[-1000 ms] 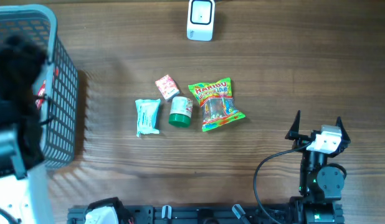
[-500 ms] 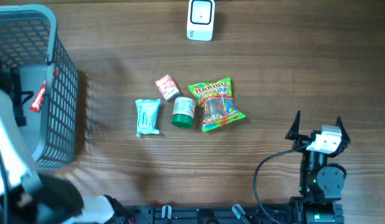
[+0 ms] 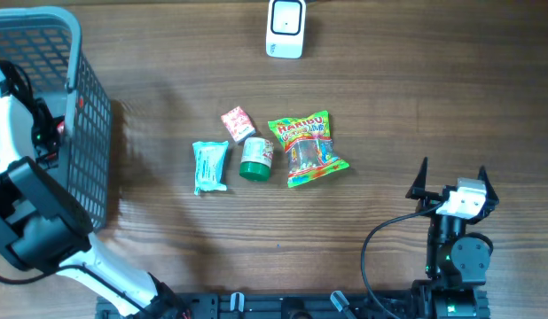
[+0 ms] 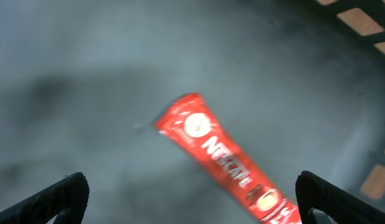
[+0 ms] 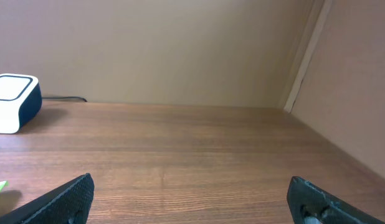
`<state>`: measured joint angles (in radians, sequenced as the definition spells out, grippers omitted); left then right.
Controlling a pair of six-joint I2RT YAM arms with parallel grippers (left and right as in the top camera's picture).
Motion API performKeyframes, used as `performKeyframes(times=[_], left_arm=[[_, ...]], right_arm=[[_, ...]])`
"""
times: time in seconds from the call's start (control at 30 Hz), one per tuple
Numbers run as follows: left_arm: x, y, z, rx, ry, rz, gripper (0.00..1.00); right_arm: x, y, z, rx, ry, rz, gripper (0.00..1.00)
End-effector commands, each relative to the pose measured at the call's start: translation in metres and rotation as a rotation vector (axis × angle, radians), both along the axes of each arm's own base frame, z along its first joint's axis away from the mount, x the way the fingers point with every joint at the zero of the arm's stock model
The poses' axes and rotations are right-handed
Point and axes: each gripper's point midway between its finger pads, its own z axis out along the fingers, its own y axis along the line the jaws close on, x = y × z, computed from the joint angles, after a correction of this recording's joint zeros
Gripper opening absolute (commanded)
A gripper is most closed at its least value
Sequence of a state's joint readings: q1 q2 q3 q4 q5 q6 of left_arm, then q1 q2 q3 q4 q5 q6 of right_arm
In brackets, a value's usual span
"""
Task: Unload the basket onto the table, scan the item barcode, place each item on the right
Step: 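Move left gripper back into basket above the red candy stick, then grasp the red candy stick in the basket with left gripper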
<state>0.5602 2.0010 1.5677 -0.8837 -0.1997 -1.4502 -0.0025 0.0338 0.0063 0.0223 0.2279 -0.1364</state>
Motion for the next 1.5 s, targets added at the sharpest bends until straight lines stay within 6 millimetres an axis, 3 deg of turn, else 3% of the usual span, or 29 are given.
performKeyframes(times=[0.0, 0.1, 0.2, 0.4, 0.57, 0.67, 0.8, 0.87, 0.97, 1.13, 1.27, 1.4, 1.47], left_arm=[[0.007, 0.007, -0.015, 0.000, -0.017, 0.035, 1.00], [0.010, 0.009, -0.021, 0.000, -0.017, 0.035, 0.99], [0.009, 0.009, -0.027, -0.001, -0.005, 0.036, 0.89], [0.003, 0.006, -0.043, -0.028, 0.043, 0.027, 0.89], [-0.011, -0.004, -0.068, -0.087, 0.128, 0.024, 0.51], [-0.020, -0.010, -0.076, -0.116, 0.184, -0.017, 0.04], [-0.022, -0.011, -0.068, -0.119, 0.209, -0.130, 0.04], [-0.021, -0.008, -0.055, -0.102, 0.197, -0.164, 0.04], [-0.017, 0.001, -0.016, -0.054, 0.151, -0.201, 0.04], [-0.014, 0.018, 0.087, 0.097, -0.001, -0.224, 0.04], [-0.028, 0.019, 0.180, 0.247, -0.166, -0.195, 0.04], [-0.050, 0.003, 0.245, 0.359, -0.283, -0.188, 0.04], [-0.060, 0.000, 0.259, 0.399, -0.292, -0.180, 0.09]], right_arm=[[0.001, 0.003, 0.000, -0.006, 0.000, 0.017, 1.00], [0.001, 0.003, 0.000, -0.006, -0.001, 0.017, 1.00], [0.001, 0.003, 0.000, -0.006, -0.001, 0.017, 1.00], [0.001, 0.003, 0.000, -0.006, 0.000, 0.017, 1.00], [0.001, 0.003, 0.000, -0.006, -0.001, 0.017, 1.00], [0.001, 0.003, 0.000, -0.006, -0.001, 0.017, 1.00], [0.001, 0.003, 0.000, -0.007, 0.000, 0.017, 0.99], [0.001, 0.003, 0.000, -0.006, 0.000, 0.017, 1.00], [0.001, 0.003, 0.000, -0.007, 0.000, 0.017, 1.00], [0.001, 0.003, 0.000, -0.007, 0.000, 0.017, 1.00], [0.001, 0.003, 0.000, -0.006, 0.000, 0.017, 1.00], [0.001, 0.003, 0.000, -0.006, 0.000, 0.017, 1.00], [0.001, 0.003, 0.000, -0.006, 0.000, 0.017, 1.00]])
